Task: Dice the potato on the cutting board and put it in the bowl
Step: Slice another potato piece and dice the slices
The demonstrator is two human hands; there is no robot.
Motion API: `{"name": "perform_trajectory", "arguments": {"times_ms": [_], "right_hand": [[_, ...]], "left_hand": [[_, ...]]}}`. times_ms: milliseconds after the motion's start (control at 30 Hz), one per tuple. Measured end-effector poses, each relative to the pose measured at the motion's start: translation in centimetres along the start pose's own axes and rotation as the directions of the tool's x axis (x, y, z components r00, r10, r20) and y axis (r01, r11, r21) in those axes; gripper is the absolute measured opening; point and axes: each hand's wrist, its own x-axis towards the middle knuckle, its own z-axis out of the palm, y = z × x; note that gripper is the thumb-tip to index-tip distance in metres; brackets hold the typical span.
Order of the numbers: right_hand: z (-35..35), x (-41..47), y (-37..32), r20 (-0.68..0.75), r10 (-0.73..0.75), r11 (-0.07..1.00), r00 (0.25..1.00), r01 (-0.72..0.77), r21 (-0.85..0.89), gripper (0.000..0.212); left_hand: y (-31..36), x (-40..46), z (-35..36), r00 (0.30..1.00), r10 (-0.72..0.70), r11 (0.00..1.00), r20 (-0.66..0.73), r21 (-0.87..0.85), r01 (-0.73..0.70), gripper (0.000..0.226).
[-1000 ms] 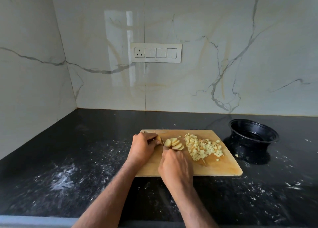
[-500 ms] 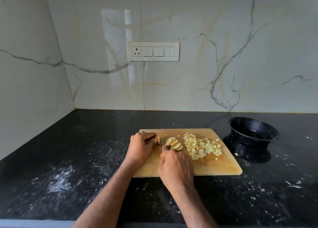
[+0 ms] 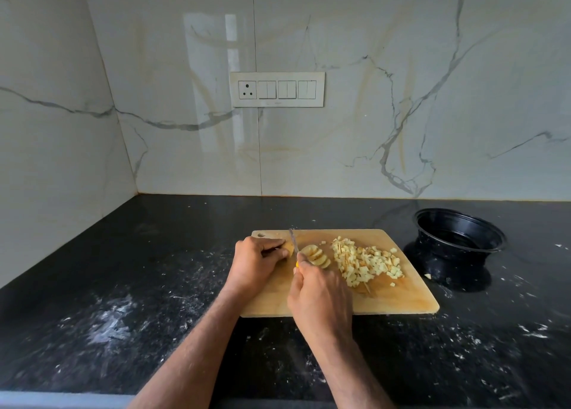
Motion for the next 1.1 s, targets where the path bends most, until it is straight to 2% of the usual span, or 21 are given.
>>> {"name": "perform_trajectory", "arguments": {"times_ms": [400, 1100], "right_hand": [[0.0, 0.1, 0.1, 0.040, -0.064, 0.997, 0.997, 0.062, 0.049, 0.037], [0.9, 0.9, -0.5, 0.117, -0.107, 0.994, 0.987, 0.109, -0.014, 0.036]], "left_hand": [[-0.1, -0.1, -0.1, 1.000, -0.011, 0.999, -0.029, -0.036, 0.010, 0.025], [-0.1, 0.3, -0.3, 0.996, -0.064, 0.998, -0.058, -0.008, 0.064, 0.019]]}}
